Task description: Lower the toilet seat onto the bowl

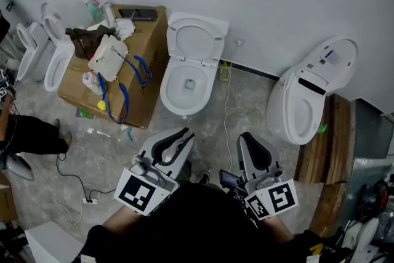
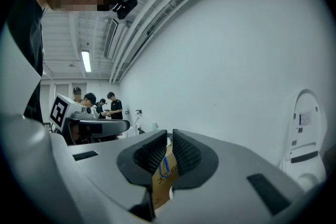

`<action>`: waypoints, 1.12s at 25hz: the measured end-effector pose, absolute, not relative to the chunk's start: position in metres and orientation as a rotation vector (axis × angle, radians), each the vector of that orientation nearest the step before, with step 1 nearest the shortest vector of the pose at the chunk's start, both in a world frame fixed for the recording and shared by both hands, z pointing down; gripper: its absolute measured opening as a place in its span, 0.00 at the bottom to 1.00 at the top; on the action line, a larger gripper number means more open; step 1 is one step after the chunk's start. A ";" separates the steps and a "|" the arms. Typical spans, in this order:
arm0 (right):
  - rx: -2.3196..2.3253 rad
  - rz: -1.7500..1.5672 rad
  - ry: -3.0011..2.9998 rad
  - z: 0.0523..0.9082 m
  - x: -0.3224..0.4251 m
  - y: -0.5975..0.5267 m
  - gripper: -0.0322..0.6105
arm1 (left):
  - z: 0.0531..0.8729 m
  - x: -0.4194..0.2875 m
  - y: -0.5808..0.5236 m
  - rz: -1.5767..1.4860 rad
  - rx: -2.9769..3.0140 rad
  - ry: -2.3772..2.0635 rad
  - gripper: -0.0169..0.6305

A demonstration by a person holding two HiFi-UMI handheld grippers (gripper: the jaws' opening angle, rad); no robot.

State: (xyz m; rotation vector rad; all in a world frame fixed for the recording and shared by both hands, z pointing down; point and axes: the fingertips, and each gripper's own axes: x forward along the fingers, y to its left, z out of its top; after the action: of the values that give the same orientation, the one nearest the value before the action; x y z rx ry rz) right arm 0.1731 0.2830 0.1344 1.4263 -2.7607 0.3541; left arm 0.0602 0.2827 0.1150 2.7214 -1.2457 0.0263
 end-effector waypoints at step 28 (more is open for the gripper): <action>1.564 0.220 -2.540 0.148 0.106 0.089 0.13 | 0.145 -0.036 0.080 0.037 2.786 -1.230 0.13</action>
State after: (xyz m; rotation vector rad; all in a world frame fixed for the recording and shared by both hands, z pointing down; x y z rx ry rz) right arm 0.1056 0.0886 0.1483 1.5643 -2.5397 0.2201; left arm -0.0360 0.0800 0.1452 2.7858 -1.2297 0.0372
